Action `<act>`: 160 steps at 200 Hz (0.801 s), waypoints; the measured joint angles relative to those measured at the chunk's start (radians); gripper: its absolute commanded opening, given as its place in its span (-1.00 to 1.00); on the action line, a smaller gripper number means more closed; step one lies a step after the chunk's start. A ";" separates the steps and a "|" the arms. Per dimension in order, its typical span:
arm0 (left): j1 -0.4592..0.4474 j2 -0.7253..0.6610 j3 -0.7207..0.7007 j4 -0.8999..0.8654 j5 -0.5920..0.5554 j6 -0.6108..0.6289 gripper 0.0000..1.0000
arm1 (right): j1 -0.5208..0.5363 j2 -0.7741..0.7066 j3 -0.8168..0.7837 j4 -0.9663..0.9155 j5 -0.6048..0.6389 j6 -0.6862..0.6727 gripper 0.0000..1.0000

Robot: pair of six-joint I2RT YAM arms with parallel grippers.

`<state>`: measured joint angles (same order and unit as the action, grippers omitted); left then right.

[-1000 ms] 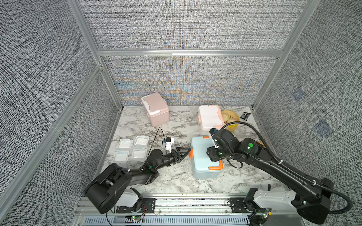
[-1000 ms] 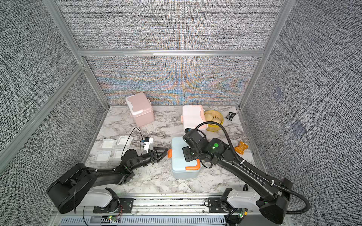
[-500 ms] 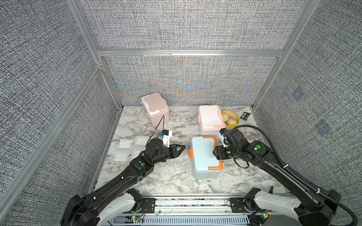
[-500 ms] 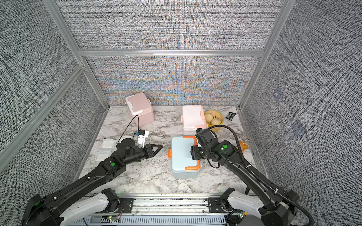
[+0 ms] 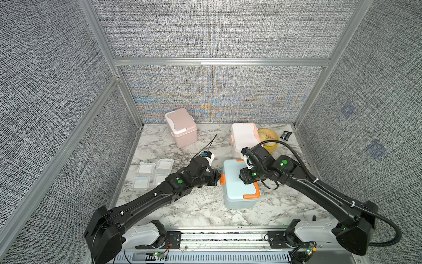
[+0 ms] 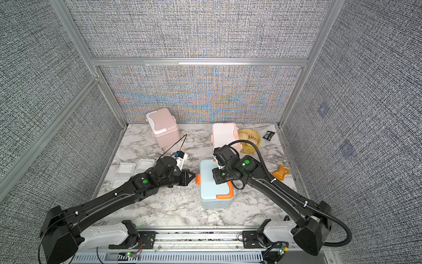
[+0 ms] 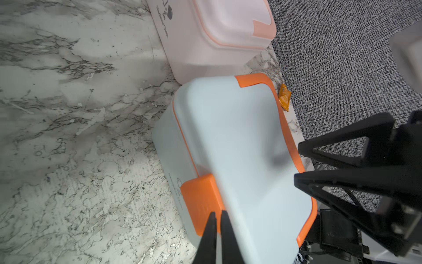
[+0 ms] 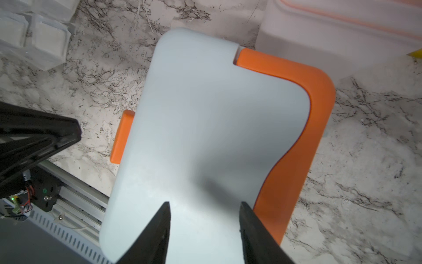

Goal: Open first aid kits and take out gauze
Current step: Fasten the fastener of the first aid kit.

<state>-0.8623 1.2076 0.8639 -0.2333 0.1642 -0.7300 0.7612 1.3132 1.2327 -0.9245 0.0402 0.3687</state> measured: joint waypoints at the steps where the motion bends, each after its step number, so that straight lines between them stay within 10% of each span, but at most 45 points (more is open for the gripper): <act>1: 0.000 0.002 0.001 0.000 0.000 0.001 -0.84 | 0.000 0.001 0.000 0.000 0.000 0.000 0.06; 160: -0.021 0.083 -0.049 0.086 -0.003 -0.012 -0.67 | 0.016 0.031 -0.027 0.062 -0.021 -0.002 0.26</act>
<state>-0.8837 1.2907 0.8146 -0.1474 0.1608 -0.7422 0.7776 1.3437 1.2060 -0.8623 0.0193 0.3672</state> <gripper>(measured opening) 0.130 0.615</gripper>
